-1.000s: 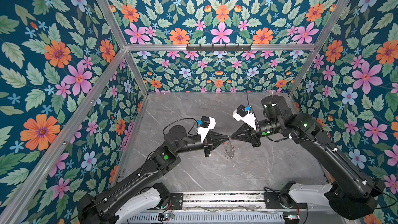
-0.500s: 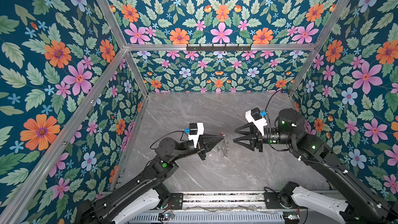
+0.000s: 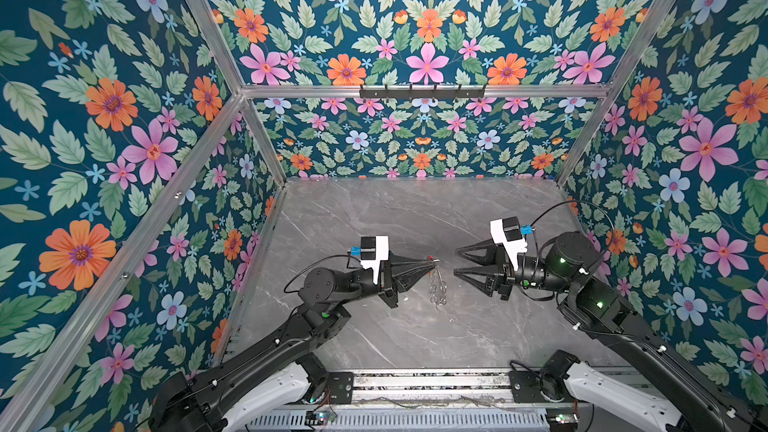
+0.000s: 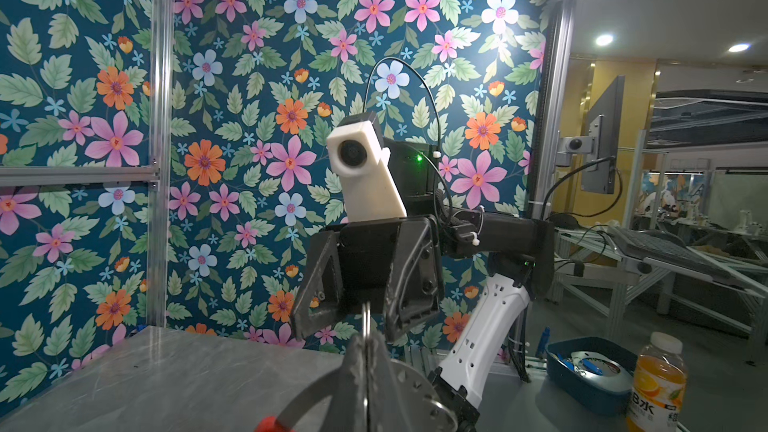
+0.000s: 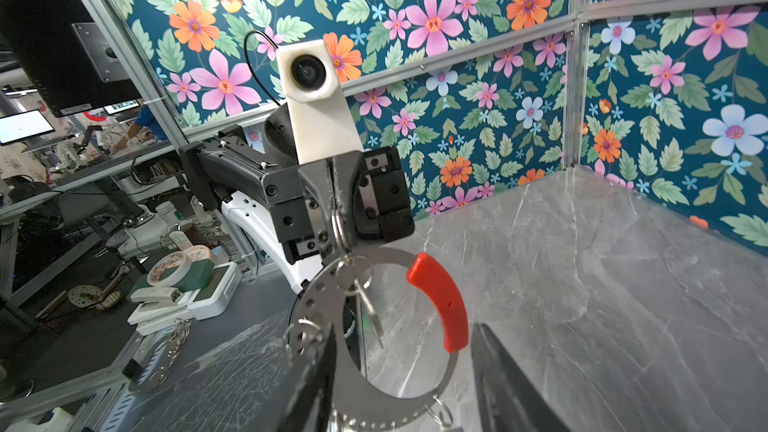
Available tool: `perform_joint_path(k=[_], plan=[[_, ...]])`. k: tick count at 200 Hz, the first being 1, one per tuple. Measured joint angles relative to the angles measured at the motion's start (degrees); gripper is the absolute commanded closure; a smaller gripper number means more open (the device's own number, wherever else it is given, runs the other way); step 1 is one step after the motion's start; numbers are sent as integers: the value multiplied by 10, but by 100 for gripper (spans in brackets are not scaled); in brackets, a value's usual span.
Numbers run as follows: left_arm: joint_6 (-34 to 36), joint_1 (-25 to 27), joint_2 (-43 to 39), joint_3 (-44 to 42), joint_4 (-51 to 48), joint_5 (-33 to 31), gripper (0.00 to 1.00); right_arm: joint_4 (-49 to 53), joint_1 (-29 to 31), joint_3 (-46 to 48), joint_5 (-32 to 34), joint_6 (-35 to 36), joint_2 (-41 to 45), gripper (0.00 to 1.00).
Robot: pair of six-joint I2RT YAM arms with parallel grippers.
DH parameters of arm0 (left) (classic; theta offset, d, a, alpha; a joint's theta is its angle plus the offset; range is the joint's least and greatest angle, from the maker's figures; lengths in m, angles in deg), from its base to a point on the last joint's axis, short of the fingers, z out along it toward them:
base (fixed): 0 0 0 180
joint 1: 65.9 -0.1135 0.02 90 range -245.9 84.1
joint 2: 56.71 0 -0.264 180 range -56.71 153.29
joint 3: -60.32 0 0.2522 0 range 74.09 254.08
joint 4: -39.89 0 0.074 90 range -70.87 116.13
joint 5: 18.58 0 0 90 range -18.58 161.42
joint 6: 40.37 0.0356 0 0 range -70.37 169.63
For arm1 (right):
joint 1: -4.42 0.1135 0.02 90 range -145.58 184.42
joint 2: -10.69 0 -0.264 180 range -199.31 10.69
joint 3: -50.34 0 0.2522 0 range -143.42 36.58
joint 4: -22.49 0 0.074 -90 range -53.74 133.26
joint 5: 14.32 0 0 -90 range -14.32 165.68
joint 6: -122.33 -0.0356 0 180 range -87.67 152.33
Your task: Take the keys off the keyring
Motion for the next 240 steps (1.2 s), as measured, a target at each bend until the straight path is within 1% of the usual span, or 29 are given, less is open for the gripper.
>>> perform_joint_path(k=[42, 76, 104, 123, 151, 185, 220, 240], plan=[[-23, 0, -3, 4, -10, 4, 100, -19, 5, 10, -9, -14, -5, 48], [-24, 0, -16, 6, -43, 1, 100, -28, 5, 31, -10, -24, 3, 48], [-25, 0, -23, 3, -59, 1, 100, -62, 8, 56, -31, -41, -1, 46], [-25, 0, -22, 3, -62, 1, 100, -78, 21, 68, -40, -52, -8, 46], [-25, 0, -18, 5, -67, 1, 100, -89, 52, 70, -43, -44, -10, 46], [-25, 0, -14, 9, -72, 7, 100, -94, 56, 86, -20, -36, 0, 46], [-24, 0, -12, 28, -96, 30, 100, -87, 57, 94, 5, -20, 25, 51], [-17, 0, -12, 38, -120, 44, 100, -86, 57, 102, 23, -9, 43, 56]])
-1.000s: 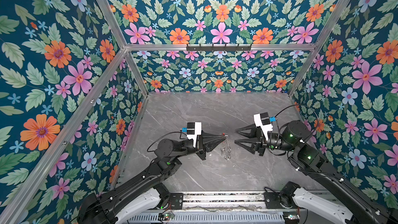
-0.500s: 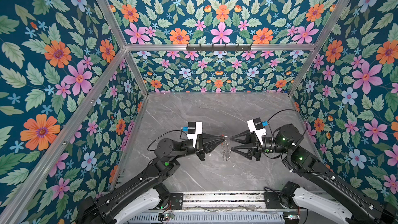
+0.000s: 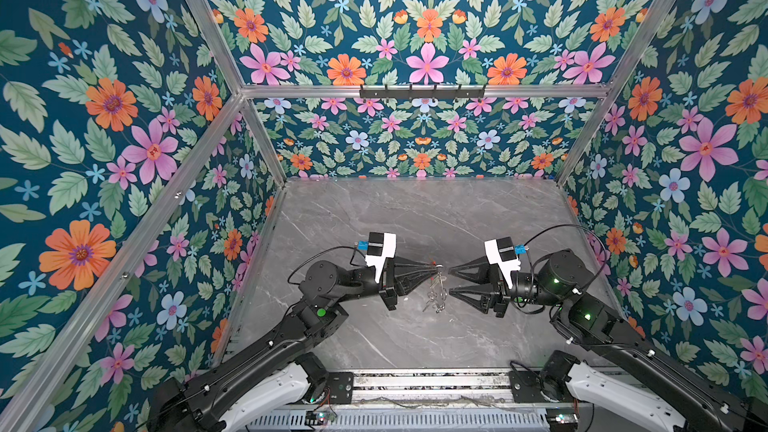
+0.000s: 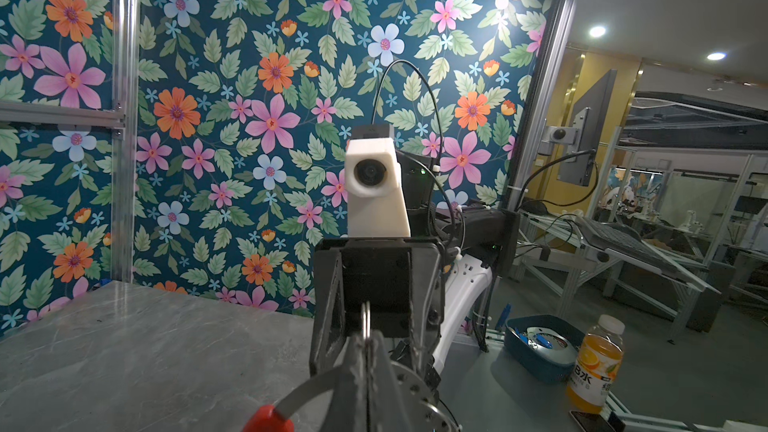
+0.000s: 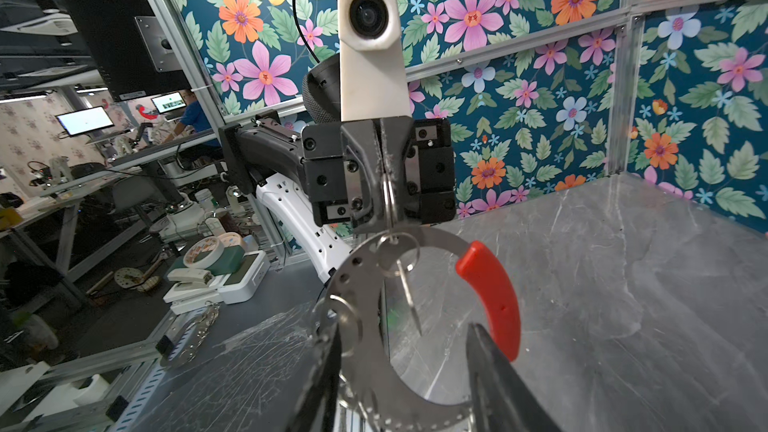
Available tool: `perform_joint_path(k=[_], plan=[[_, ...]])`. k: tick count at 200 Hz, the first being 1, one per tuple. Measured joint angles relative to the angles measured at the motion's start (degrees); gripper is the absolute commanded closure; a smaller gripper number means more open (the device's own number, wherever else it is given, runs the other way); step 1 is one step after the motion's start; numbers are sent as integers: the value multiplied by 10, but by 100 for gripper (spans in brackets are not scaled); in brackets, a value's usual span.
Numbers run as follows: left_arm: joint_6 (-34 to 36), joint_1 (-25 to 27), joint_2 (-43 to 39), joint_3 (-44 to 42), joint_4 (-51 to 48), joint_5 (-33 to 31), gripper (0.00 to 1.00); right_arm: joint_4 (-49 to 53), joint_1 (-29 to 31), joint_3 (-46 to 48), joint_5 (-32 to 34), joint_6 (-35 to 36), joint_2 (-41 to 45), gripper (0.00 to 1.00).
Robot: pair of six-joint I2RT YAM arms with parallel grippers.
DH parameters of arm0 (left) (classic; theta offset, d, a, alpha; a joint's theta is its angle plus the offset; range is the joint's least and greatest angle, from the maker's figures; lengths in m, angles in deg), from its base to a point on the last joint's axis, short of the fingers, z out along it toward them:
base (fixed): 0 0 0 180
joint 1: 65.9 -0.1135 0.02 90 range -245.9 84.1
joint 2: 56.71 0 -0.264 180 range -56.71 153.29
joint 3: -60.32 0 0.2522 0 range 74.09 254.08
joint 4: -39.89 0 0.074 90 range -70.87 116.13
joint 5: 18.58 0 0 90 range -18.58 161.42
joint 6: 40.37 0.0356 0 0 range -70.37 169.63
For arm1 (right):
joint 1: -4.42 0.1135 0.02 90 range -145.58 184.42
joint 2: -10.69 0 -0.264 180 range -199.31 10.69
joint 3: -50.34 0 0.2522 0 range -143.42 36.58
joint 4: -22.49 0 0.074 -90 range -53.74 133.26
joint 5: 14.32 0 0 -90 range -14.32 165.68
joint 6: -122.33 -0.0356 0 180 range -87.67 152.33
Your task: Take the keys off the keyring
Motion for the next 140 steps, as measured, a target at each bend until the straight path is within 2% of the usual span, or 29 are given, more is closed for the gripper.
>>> perform_joint_path(k=[18, 77, 140], plan=[[7, 0, 0, 5, -17, 16, 100, 1, 0, 4, 9, 2, 6, 60], [12, 0, 0, 10, -32, 54, 100, 13, 0, 3, -9, 10, -10, 58], [14, 0, 10, 13, -32, 62, 100, 7, 3, 2, -31, 8, -19, 60]])
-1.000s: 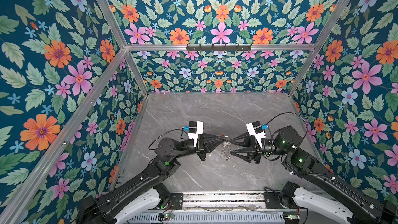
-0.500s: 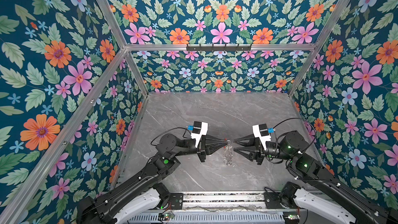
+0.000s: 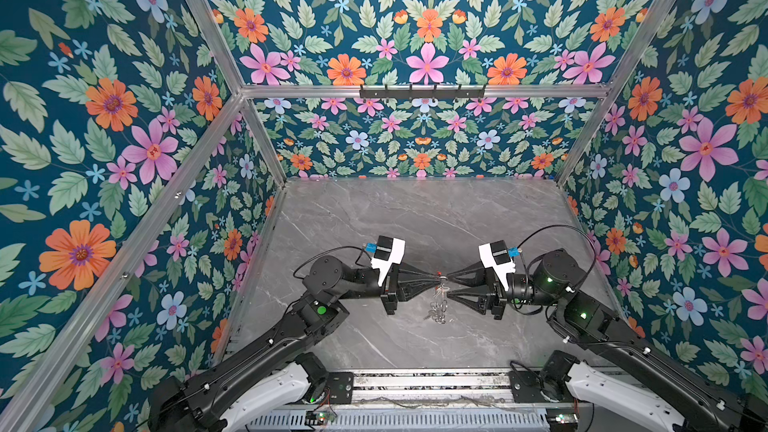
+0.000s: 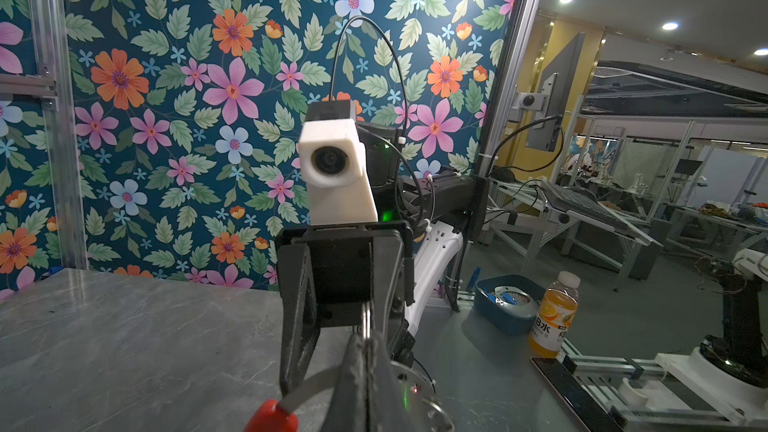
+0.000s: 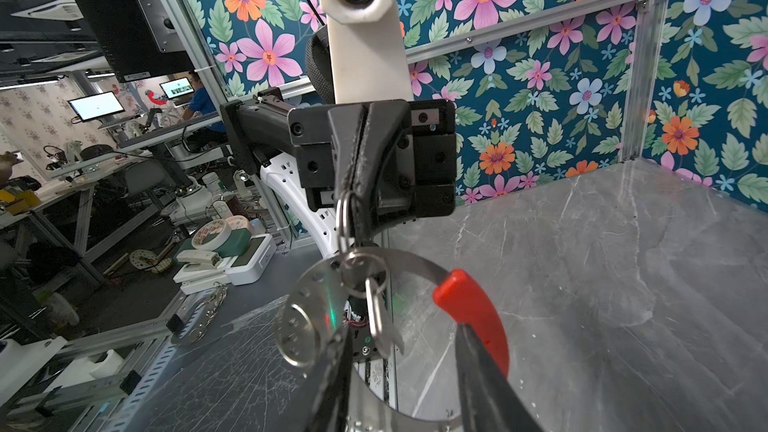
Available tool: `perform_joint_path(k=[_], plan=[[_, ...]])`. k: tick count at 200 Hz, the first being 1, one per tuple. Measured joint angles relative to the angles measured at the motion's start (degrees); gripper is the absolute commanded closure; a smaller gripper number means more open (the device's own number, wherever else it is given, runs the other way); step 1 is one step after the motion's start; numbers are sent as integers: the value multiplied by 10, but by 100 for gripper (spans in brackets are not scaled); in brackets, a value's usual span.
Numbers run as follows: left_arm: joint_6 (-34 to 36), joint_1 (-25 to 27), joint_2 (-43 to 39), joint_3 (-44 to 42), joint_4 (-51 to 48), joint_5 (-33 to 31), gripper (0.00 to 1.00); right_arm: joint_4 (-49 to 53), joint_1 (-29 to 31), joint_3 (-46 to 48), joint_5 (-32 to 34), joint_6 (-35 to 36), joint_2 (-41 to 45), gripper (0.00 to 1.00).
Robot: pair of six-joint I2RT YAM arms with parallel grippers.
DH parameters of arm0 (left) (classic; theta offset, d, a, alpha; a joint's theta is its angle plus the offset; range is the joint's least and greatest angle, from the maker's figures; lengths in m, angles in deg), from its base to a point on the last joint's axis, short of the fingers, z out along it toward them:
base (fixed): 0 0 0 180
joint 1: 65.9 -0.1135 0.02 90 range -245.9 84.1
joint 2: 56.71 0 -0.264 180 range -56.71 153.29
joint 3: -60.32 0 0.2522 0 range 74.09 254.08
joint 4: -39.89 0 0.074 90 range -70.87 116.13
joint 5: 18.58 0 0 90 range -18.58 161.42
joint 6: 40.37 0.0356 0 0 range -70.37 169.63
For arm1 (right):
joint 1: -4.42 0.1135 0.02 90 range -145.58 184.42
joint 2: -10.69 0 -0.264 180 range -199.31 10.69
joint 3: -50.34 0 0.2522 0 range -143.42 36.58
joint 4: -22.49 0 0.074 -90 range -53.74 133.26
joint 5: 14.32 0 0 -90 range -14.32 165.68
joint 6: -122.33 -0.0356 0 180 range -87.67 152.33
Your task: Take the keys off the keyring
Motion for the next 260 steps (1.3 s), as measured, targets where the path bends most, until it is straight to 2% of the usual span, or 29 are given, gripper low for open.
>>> perform_joint_path(k=[117, 168, 216, 260], plan=[[0, 0, 5, 6, 2, -7, 100, -13, 9, -12, -16, -6, -17, 82], [0, 0, 3, 7, 2, -19, 100, -13, 11, -12, -17, -6, -21, 88], [0, 0, 4, 7, 0, -27, 100, -13, 10, -14, -16, -9, -21, 100], [6, 0, 0, 7, -6, -35, 100, -12, 11, -15, -15, -8, -19, 100]])
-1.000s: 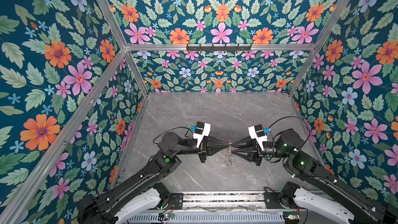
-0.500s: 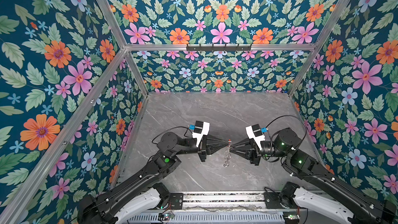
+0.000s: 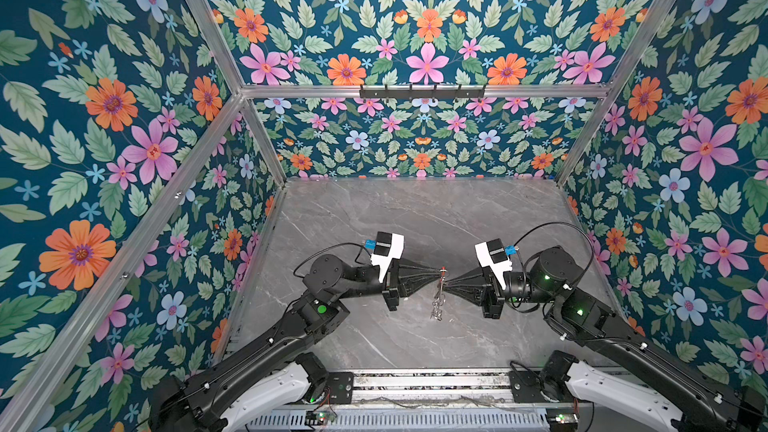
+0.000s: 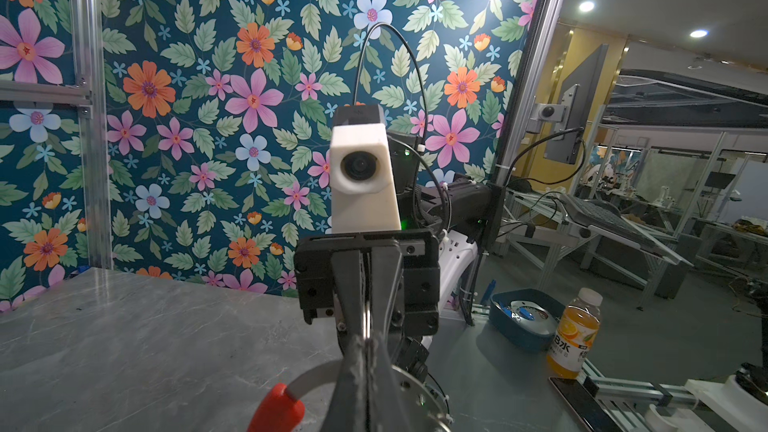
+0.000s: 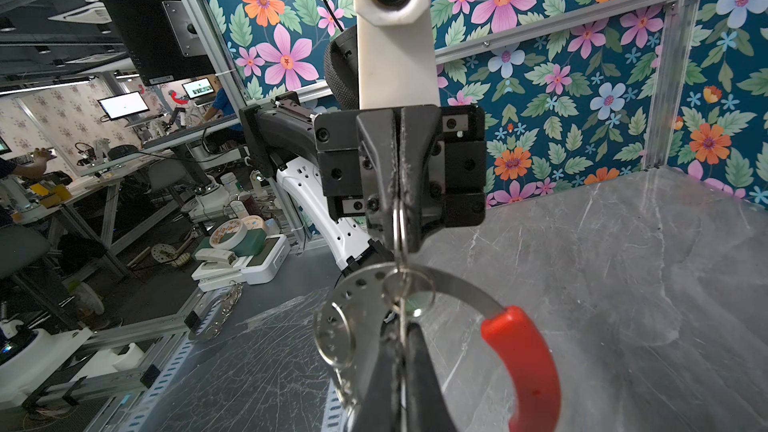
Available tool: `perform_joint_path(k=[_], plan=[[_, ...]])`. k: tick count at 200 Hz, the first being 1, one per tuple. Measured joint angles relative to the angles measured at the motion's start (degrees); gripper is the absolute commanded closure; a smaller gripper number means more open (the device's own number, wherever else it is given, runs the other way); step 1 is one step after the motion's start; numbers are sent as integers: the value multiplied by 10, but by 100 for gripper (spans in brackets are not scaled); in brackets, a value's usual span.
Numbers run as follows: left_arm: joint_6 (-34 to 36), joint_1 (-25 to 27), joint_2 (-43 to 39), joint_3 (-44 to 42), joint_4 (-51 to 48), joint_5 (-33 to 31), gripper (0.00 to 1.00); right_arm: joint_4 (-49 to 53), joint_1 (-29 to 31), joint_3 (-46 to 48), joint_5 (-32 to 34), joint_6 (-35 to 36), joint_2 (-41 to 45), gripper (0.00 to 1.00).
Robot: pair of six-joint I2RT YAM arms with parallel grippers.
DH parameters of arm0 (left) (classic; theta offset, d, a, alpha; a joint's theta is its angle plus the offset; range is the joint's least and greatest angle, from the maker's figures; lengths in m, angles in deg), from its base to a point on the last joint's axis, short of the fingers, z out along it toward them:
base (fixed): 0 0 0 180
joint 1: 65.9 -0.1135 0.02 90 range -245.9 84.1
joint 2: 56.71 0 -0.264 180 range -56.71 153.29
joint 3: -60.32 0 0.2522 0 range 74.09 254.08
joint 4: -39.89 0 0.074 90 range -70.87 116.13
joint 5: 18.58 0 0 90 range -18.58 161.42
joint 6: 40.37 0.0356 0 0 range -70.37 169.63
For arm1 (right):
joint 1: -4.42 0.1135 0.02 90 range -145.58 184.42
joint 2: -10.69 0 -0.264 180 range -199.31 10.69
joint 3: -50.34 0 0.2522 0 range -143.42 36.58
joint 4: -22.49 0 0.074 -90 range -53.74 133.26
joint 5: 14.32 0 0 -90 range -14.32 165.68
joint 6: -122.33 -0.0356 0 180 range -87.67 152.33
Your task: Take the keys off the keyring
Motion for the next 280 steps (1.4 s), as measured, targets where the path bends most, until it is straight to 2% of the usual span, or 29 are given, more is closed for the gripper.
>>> perform_joint_path(k=[175, 280], plan=[[57, 0, -21, 28, -128, -26, 100, 136, 0, -48, 46, 34, 19, 100], [75, 0, -31, 38, -172, -45, 100, 153, 0, -51, 93, 49, 34, 100]])
